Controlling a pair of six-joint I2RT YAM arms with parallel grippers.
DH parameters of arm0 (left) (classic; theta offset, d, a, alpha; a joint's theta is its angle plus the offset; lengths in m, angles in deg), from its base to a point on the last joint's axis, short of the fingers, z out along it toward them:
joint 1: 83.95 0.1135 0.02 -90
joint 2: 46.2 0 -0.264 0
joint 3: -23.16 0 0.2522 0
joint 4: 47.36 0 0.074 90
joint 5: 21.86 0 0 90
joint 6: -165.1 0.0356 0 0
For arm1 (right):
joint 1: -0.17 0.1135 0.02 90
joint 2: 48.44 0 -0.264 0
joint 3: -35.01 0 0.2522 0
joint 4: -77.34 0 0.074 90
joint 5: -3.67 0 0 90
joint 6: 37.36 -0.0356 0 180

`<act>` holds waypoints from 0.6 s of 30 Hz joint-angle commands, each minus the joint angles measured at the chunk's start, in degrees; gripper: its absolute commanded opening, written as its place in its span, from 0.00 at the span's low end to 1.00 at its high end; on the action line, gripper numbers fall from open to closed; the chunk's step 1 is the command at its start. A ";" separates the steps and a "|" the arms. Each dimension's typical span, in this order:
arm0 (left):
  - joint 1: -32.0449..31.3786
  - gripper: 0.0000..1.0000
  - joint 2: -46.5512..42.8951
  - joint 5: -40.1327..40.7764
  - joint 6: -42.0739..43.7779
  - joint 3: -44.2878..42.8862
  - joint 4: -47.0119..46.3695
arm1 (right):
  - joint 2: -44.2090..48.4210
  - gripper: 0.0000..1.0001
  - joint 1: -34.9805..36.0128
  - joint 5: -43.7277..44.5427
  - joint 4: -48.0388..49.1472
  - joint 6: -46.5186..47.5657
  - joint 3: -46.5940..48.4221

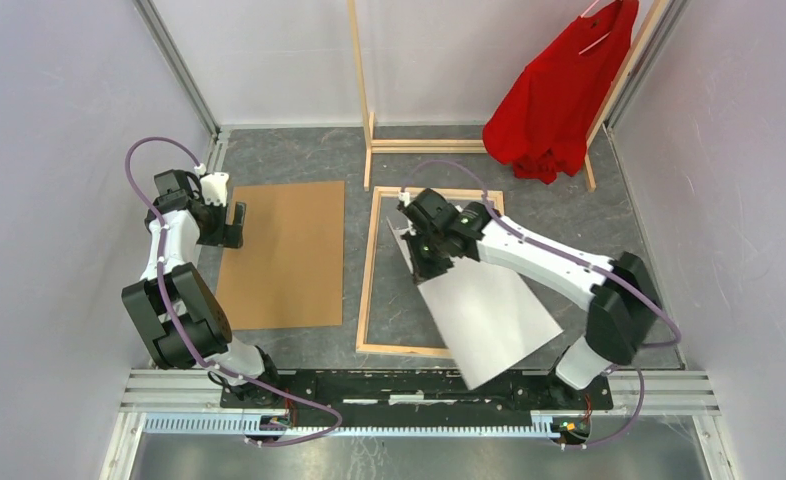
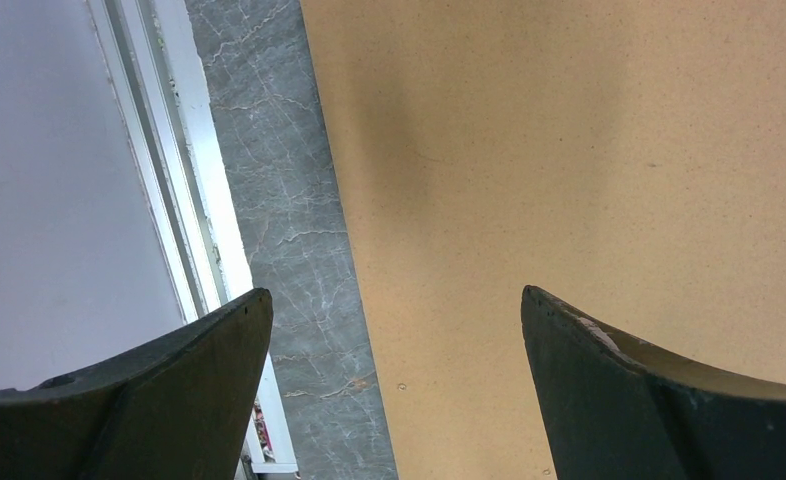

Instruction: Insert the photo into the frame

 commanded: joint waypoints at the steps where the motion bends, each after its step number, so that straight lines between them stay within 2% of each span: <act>1: -0.17 1.00 -1.62 -1.38 0.72 0.27 0.00 | -6.67 0.00 0.22 -8.17 7.09 -10.74 8.71; 4: -0.20 1.00 -1.62 -1.29 0.89 0.18 -0.04 | -7.94 0.00 0.44 -3.55 10.18 -17.98 8.72; 10: -0.21 1.00 -1.27 -0.97 1.50 0.18 0.00 | -4.79 0.00 0.45 12.44 16.12 -31.68 3.54; 18: -0.33 1.00 -0.91 -1.10 2.10 0.35 0.01 | -5.32 0.00 0.58 21.05 18.14 -40.11 1.36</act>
